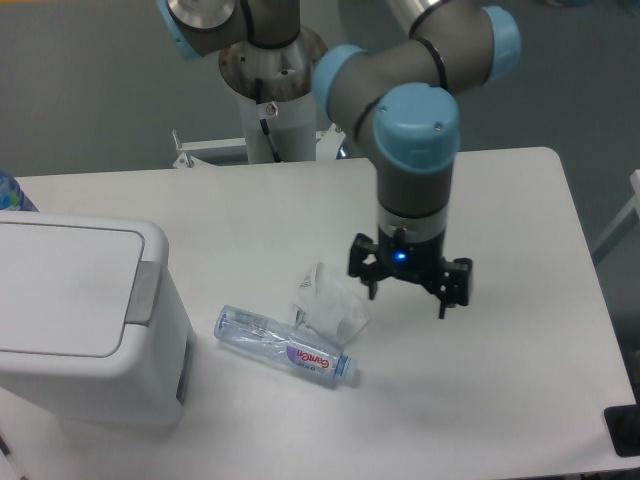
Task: Open the trash can
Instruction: 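Move the open gripper over toward the white trash can lid edge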
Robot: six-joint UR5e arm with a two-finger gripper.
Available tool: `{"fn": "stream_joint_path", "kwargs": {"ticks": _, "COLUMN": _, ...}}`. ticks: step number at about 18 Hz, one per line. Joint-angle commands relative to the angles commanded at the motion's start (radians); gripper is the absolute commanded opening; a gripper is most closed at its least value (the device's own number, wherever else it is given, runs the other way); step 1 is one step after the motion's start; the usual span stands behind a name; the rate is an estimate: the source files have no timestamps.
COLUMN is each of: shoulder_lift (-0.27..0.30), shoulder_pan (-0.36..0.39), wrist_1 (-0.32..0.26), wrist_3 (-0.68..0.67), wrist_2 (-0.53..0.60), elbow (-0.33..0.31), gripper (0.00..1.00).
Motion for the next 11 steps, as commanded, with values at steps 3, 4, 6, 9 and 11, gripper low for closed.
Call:
{"fn": "stream_joint_path", "kwargs": {"ticks": 3, "shoulder_lift": 0.005, "shoulder_pan": -0.028, "wrist_1": -0.023, "wrist_3": -0.152, "wrist_2": -0.057, "elbow": 0.025, "gripper": 1.0}}
{"fn": "stream_joint_path", "kwargs": {"ticks": 4, "shoulder_lift": 0.006, "shoulder_pan": -0.034, "wrist_1": -0.029, "wrist_3": -0.189, "wrist_2": -0.075, "elbow": 0.037, "gripper": 1.0}}
{"fn": "stream_joint_path", "kwargs": {"ticks": 6, "shoulder_lift": 0.008, "shoulder_pan": -0.058, "wrist_1": -0.035, "wrist_3": -0.23, "wrist_2": -0.109, "elbow": 0.06, "gripper": 1.0}}
{"fn": "stream_joint_path", "kwargs": {"ticks": 9, "shoulder_lift": 0.015, "shoulder_pan": -0.083, "wrist_1": -0.034, "wrist_3": -0.316, "wrist_2": -0.167, "elbow": 0.089, "gripper": 1.0}}
{"fn": "stream_joint_path", "kwargs": {"ticks": 11, "shoulder_lift": 0.018, "shoulder_pan": -0.089, "wrist_1": -0.032, "wrist_3": -0.37, "wrist_2": -0.231, "elbow": 0.106, "gripper": 1.0}}
